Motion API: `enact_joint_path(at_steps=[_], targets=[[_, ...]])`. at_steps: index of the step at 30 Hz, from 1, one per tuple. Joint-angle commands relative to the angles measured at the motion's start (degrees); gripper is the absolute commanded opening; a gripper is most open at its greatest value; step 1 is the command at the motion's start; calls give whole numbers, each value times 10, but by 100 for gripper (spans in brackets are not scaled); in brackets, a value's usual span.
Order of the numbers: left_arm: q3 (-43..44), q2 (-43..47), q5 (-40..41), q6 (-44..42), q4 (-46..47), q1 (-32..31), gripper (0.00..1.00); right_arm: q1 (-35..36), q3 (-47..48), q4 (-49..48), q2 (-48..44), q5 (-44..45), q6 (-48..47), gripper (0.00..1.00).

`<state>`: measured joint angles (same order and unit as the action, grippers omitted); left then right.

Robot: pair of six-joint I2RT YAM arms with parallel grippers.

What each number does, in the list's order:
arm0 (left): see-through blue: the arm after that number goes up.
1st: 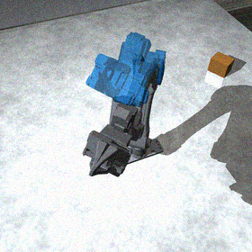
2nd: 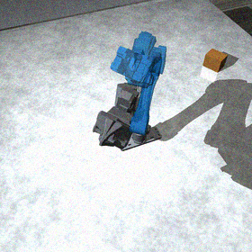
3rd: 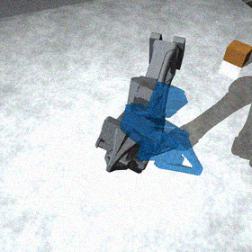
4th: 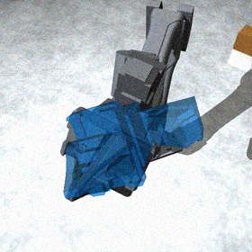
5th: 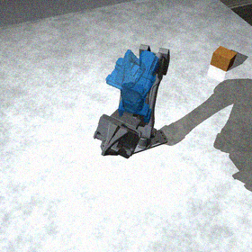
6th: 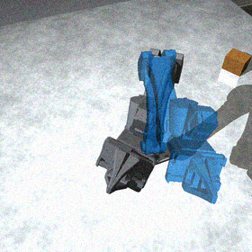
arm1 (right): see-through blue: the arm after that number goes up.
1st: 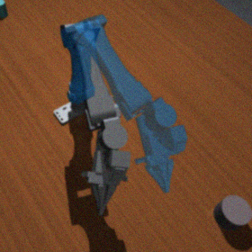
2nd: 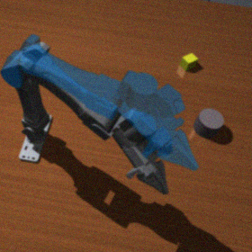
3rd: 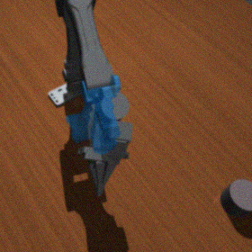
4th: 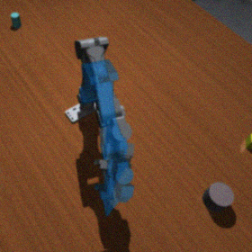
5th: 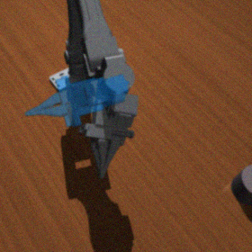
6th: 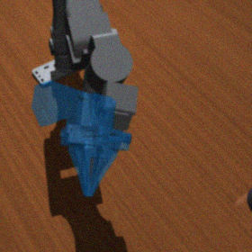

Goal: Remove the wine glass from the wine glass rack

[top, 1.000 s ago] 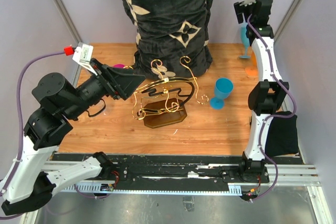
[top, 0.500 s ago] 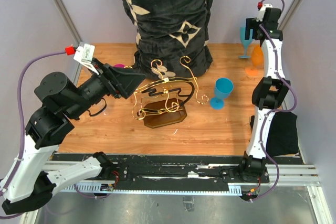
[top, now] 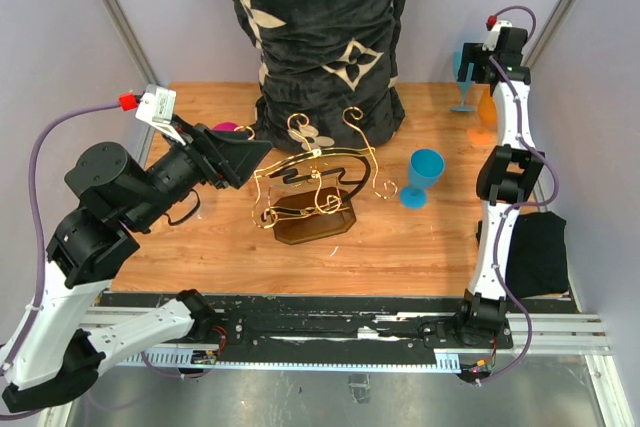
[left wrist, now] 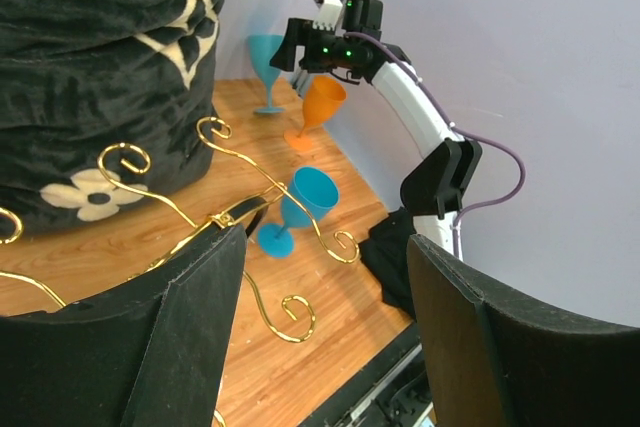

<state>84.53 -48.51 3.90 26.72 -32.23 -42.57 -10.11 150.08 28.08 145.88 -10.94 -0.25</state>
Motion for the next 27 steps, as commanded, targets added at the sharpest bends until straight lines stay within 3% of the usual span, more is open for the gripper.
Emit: enact_joint_path(at_steps=[1,27], targets=[[-3,3,21,-17,2,-1,71,2,31,-37,25,-7,15,83],[-8,-18,55,-40,32,-1,71,31,68,-165,127,-13,-1,71]])
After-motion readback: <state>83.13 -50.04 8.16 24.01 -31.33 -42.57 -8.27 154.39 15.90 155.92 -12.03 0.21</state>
